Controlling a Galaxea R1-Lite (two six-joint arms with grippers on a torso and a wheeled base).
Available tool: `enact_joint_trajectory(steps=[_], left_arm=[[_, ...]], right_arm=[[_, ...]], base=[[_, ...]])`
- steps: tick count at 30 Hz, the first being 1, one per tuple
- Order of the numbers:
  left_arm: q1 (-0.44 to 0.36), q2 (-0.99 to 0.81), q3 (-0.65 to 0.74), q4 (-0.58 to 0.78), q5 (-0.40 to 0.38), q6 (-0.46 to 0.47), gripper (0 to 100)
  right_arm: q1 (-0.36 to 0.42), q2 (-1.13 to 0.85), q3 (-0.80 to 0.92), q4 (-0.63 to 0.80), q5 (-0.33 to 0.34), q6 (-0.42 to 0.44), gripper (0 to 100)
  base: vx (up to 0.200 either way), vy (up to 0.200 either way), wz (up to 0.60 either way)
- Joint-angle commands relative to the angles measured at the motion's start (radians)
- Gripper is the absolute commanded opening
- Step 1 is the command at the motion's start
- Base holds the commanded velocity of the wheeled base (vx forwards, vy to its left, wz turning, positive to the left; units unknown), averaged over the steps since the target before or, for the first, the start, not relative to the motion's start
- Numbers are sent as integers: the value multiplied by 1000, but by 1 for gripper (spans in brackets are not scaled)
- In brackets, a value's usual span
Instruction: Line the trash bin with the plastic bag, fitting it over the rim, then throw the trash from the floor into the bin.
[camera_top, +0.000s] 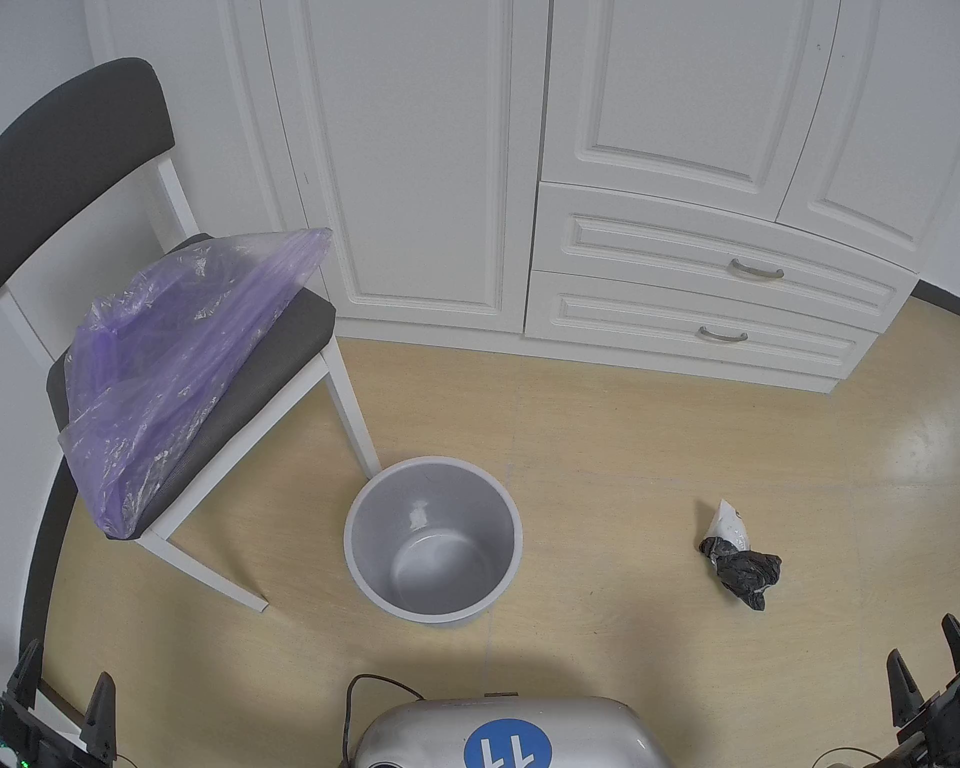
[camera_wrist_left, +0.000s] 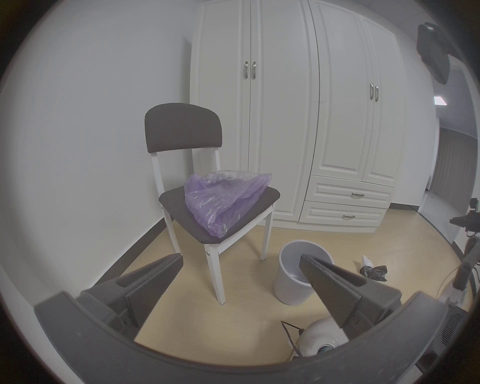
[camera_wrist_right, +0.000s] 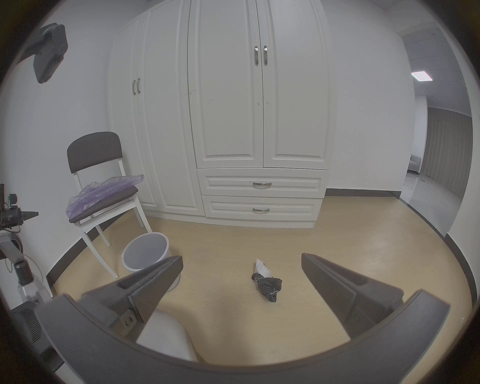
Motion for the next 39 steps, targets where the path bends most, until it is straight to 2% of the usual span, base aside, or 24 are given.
enact_joint_trajectory(steps=[1, 16, 21, 24, 28, 30, 32, 33, 35, 36, 37, 38, 39], left_arm=[[1, -12, 18, -3, 2, -3, 100], [7, -15, 18, -3, 23, 1, 100], [4, -15, 18, 0, -20, 75, 100], [3, -16, 18, -3, -43, 89, 100], [6, -16, 18, -4, -38, 79, 100], [6, -16, 18, -3, -3, 46, 100], [6, -16, 18, -18, 26, 7, 100], [4, -13, -25, -109, 20, -40, 100], [-10, 25, -131, -207, -64, -51, 100], [-20, 77, -188, -199, -118, -36, 100], [-20, 103, -211, -184, -129, -16, 100], [-20, 114, -220, -178, -127, -6, 100], [-6, 186, -251, -109, -96, 73, 100]], right_arm=[[2, -16, 18, 0, 0, 0, 100], [0, -16, 18, 2, -1, -2, 100], [-2, -16, 18, -2, 11, -46, 100], [-2, -16, 18, -2, 22, -63, 100], [0, -16, 18, -2, 26, -54, 100], [2, -16, 18, 0, 22, -17, 100], [0, -16, 18, 0, 22, -19, 100], [0, -16, 18, -2, 23, -26, 100], [0, -16, 18, -2, 19, -37, 100], [0, -16, 18, -3, 22, -48, 100], [0, -16, 18, -3, 22, -52, 100], [0, -16, 18, -3, 22, -52, 100], [-2, -16, 18, -3, 25, -52, 100]], base=[[0, 0, 0], [0, 0, 0], [0, 0, 0], [0, 0, 0], [0, 0, 0], [0, 0, 0], [0, 0, 0], [0, 0, 0], [0, 0, 0], [0, 0, 0], [0, 0, 0], [0, 0, 0], [0, 0, 0]])
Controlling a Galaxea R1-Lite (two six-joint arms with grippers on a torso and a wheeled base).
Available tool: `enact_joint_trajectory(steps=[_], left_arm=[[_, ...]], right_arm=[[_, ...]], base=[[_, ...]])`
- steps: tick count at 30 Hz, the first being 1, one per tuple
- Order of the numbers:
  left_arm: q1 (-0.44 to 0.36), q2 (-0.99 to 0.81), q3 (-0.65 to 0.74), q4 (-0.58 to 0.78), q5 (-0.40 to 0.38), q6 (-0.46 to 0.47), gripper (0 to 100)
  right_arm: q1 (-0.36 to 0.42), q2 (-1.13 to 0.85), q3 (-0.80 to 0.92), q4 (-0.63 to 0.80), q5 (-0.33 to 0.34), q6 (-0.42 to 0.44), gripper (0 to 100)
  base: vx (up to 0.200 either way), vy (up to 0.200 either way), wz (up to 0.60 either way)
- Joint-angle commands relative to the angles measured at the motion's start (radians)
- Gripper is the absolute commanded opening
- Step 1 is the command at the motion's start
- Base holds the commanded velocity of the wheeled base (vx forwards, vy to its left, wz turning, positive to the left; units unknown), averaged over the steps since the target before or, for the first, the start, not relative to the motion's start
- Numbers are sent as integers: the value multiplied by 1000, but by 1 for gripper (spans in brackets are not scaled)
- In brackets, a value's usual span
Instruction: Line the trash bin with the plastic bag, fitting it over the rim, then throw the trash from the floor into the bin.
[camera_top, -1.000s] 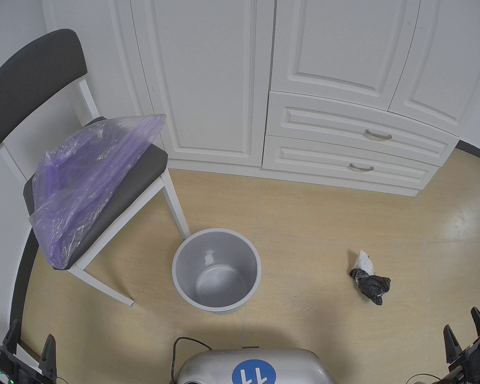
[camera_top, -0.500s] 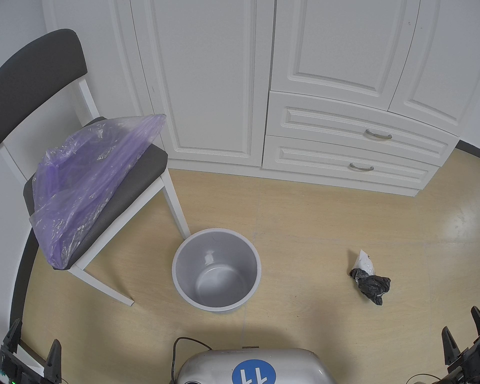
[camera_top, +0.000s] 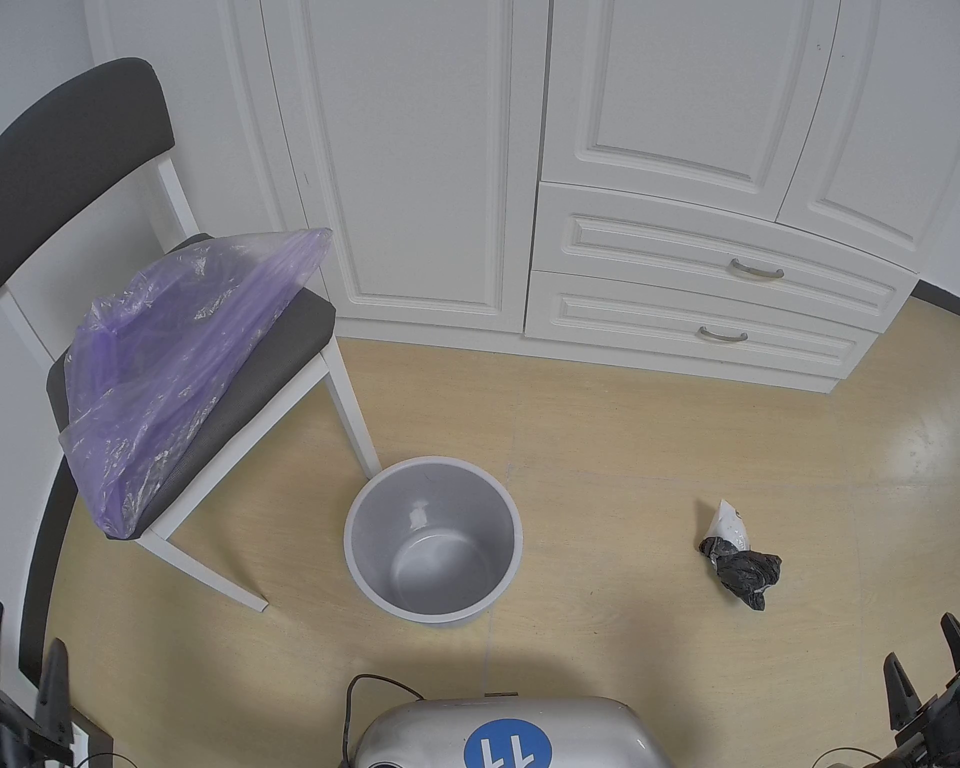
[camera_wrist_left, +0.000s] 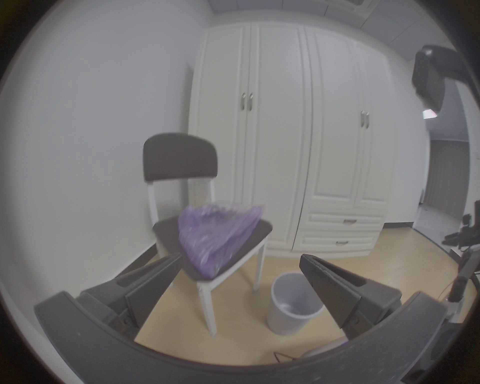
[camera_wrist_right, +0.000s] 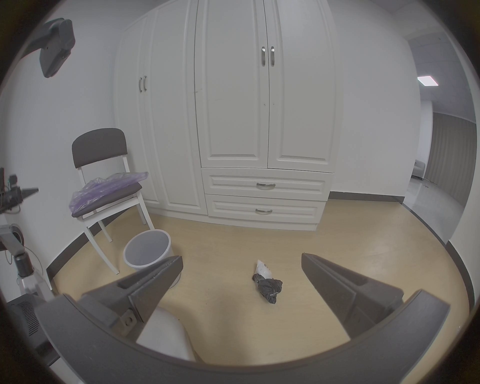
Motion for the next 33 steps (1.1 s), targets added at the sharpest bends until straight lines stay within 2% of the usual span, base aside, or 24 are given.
enact_joint_trajectory(steps=[1, 3, 4, 5, 7, 8, 10, 11, 13, 14, 16, 20, 24, 30, 33], left_arm=[[4, 222, -192, 61, -24, 113, 100], [15, 344, -204, 119, 106, 152, 100], [15, 354, -204, 121, 116, 155, 100], [20, 450, -205, 121, 215, 205, 100], [23, 555, -207, 118, 267, 263, 100], [23, 555, -207, 118, 267, 263, 100], [23, 640, -205, 76, 271, 321, 100], [26, 659, -207, 64, 272, 346, 100], [30, 671, -207, 61, 272, 358, 100], [46, 706, -209, 58, 269, 386, 100], [47, 739, -207, 55, 267, 402, 100], [50, 863, -212, 26, 267, 418, 100], [75, 1030, -205, -120, 269, 418, 100], [110, 1268, -178, -372, 267, 418, 100], [119, 1305, -172, -445, 267, 432, 100]], right_arm=[[0, -16, 18, -3, 1, -19, 100], [-2, -16, 18, -2, 1, -19, 100], [-2, -16, 18, -2, 1, -17, 100], [0, -16, 15, -14, -5, -23, 100], [2, 25, -125, -62, 27, 4, 100], [2, 25, -125, -62, 27, 4, 100], [-9, 252, -423, -54, 60, 64, 100], [-11, 324, -485, -45, 63, 89, 100], [-11, 370, -504, -40, 64, 102, 100], [-8, 504, -522, -51, 64, 155, 100], [-8, 593, -536, -65, 64, 211, 100], [9, 792, -599, -181, 55, 297, 100], [15, 847, -597, -284, 35, 299, 100], [55, 832, -590, -290, 18, 307, 100], [63, 814, -587, -284, 17, 307, 100]], base=[[0, 0, 0], [0, 0, 0], [0, 0, 0], [0, 0, 0], [0, 0, 0], [0, 0, 0], [0, 0, 0], [0, 0, 0], [0, 0, 0], [0, 0, 0], [0, 0, 0], [0, 0, 0], [0, 0, 0], [0, 0, 0], [0, 0, 0]])
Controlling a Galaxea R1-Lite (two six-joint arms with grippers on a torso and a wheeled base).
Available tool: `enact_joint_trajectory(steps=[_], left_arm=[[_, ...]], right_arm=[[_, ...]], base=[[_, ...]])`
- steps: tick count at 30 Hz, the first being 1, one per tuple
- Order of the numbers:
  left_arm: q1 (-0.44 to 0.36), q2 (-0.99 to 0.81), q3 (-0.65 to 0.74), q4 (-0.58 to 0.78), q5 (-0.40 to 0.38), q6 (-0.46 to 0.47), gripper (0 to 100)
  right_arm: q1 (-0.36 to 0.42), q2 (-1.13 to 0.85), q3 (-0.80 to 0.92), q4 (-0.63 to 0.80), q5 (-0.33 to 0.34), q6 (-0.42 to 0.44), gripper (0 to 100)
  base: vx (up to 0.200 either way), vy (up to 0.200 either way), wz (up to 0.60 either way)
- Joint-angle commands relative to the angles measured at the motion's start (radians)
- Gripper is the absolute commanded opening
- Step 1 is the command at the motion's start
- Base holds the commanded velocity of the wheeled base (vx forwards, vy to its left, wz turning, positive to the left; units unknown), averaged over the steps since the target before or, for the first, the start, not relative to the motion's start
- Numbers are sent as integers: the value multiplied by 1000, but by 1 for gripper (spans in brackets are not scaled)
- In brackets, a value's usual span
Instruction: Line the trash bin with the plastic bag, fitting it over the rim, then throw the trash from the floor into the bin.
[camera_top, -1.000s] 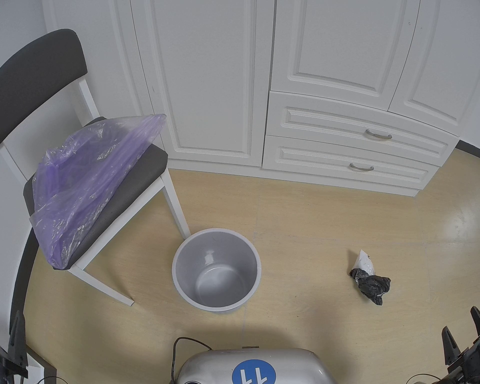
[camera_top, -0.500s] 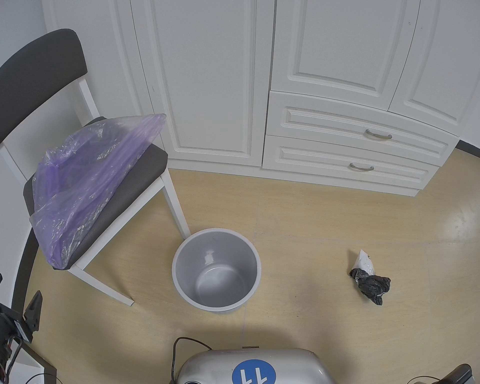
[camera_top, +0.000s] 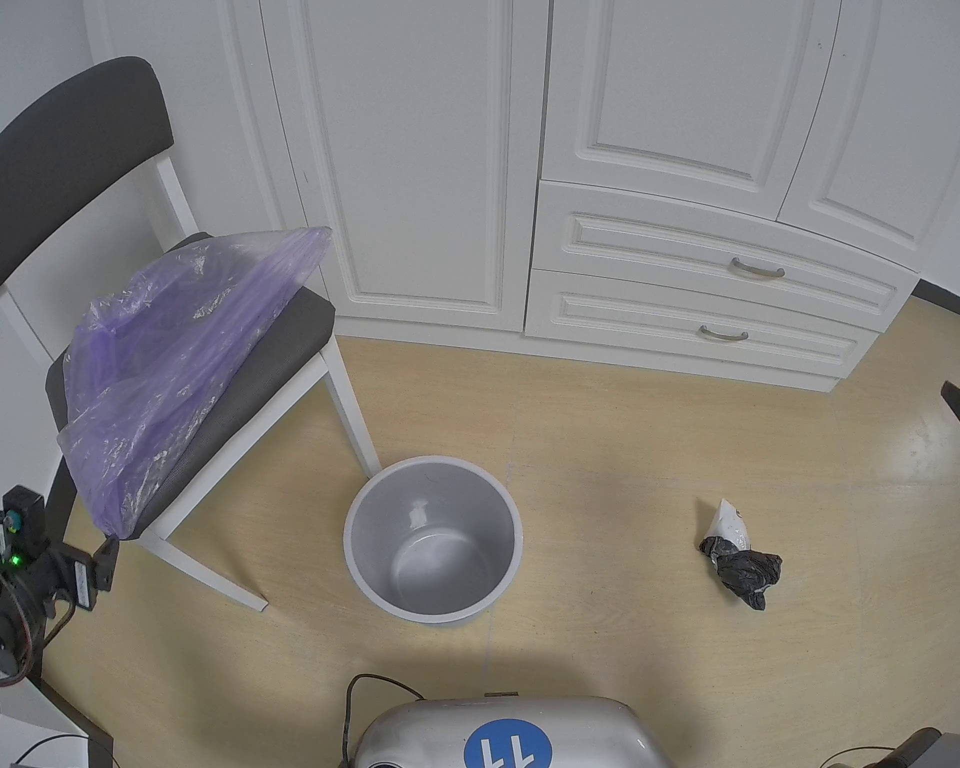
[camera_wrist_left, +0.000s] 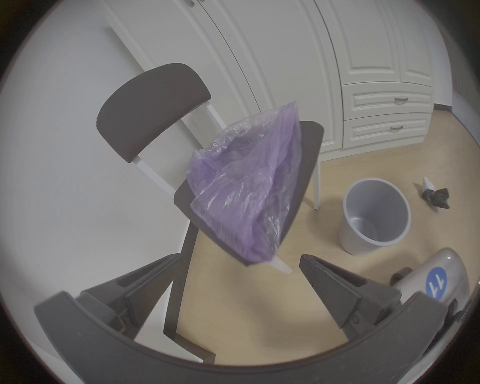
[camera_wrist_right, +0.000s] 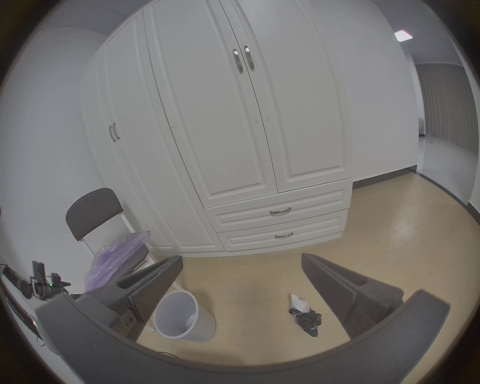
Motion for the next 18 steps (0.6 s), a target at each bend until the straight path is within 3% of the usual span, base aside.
enact_joint_trajectory(steps=[1, 5, 10, 18], left_arm=[[55, 297, 25, -200, 10, 39, 100], [78, 327, 30, -260, 9, 37, 100], [115, 396, 30, -381, 10, 29, 100], [146, 492, 33, -569, 7, -3, 100]], right_arm=[[37, 73, -44, -44, -13, 36, 100], [42, 70, -44, -47, -11, 41, 100], [107, 50, -40, -47, -13, 42, 100], [123, 53, -17, -56, -10, 42, 100]], base=[[0, 0, 0], [0, 0, 0], [0, 0, 0], [0, 0, 0]])
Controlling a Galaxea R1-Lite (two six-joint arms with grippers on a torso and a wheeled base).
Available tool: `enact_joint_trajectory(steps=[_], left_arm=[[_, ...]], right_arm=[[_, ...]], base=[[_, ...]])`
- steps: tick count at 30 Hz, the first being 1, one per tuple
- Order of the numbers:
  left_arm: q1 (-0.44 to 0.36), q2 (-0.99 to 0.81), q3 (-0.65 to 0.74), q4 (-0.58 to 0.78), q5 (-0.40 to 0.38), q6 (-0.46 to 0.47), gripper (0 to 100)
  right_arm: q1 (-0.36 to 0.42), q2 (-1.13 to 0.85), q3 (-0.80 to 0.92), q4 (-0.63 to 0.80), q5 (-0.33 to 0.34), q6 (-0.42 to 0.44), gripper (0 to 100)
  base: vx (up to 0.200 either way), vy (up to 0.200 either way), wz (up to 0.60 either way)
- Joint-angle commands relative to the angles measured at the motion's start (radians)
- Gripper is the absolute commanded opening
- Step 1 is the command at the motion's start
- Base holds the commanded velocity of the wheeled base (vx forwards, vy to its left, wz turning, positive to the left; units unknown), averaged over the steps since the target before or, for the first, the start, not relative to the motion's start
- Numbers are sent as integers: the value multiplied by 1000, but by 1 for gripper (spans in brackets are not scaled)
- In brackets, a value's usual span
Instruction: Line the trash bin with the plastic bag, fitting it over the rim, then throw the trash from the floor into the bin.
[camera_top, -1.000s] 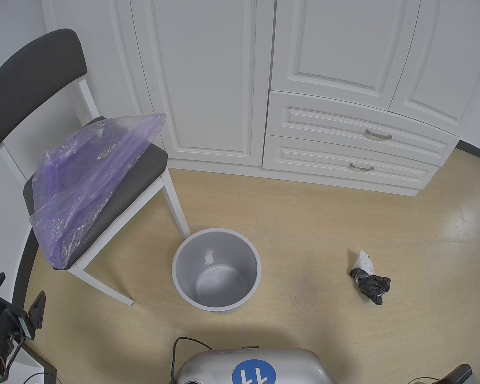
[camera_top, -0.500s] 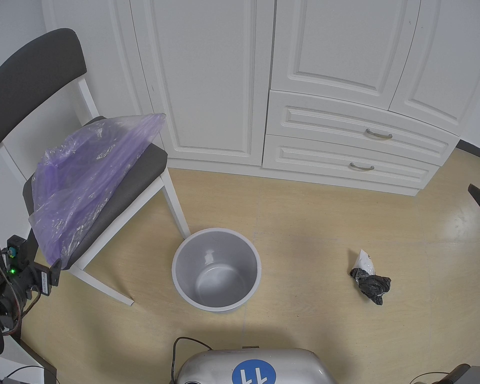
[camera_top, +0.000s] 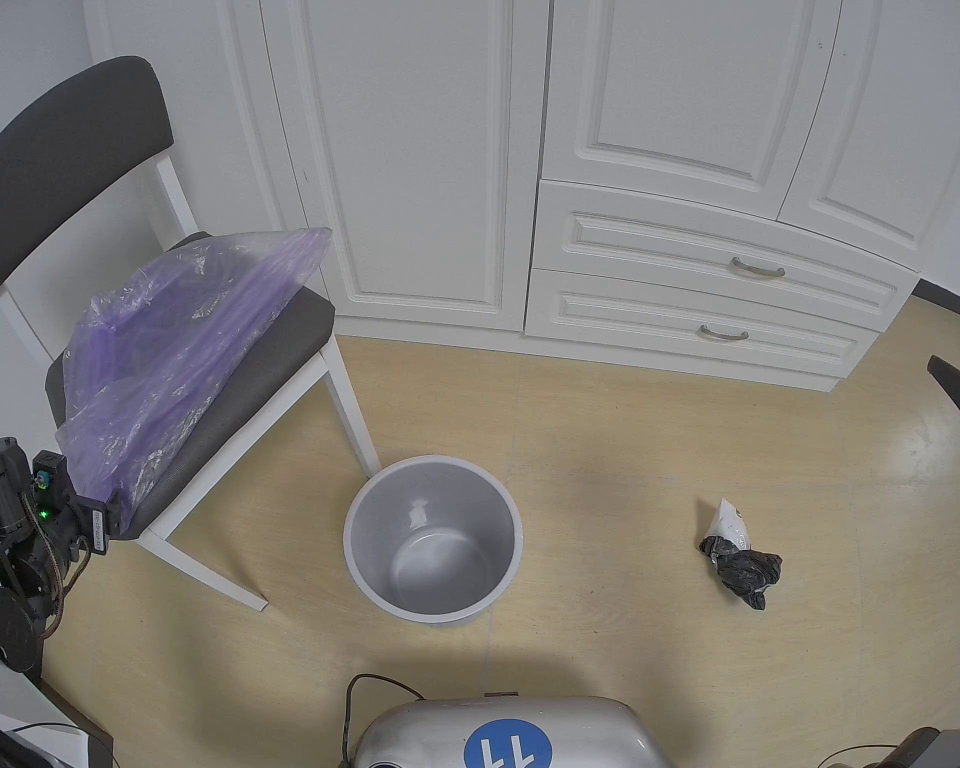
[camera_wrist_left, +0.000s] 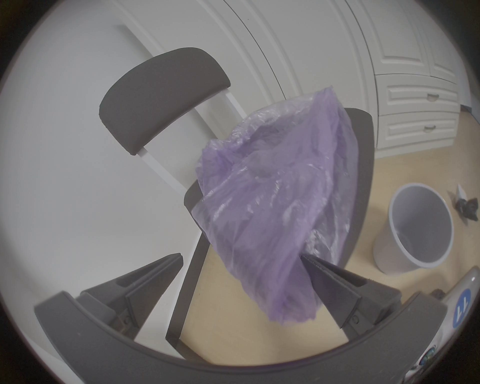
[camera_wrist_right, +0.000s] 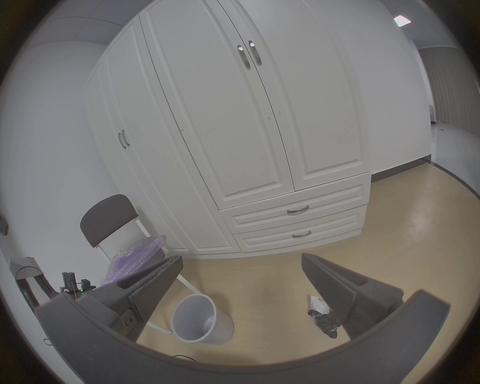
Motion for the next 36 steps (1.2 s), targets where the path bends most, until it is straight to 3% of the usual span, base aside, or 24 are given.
enact_joint_trajectory(steps=[1, 6, 16, 21, 36], left_arm=[[17, 109, 1, -101, -1, -34, 100], [20, 152, 3, -234, 0, -57, 100], [78, 144, 30, -320, -17, -60, 100], [68, 134, 92, -441, -18, -14, 100], [75, 125, 156, -569, -14, 100, 100]], right_arm=[[27, -9, 11, -2, 0, 2, 100], [44, -21, 15, -2, 2, 1, 100], [70, -40, 18, -2, 2, 1, 100], [87, -55, 18, -2, 0, -1, 100], [100, -78, 18, 1, 3, -6, 100]], base=[[0, 0, 0], [0, 0, 0], [0, 0, 0], [0, 0, 0], [0, 0, 0]])
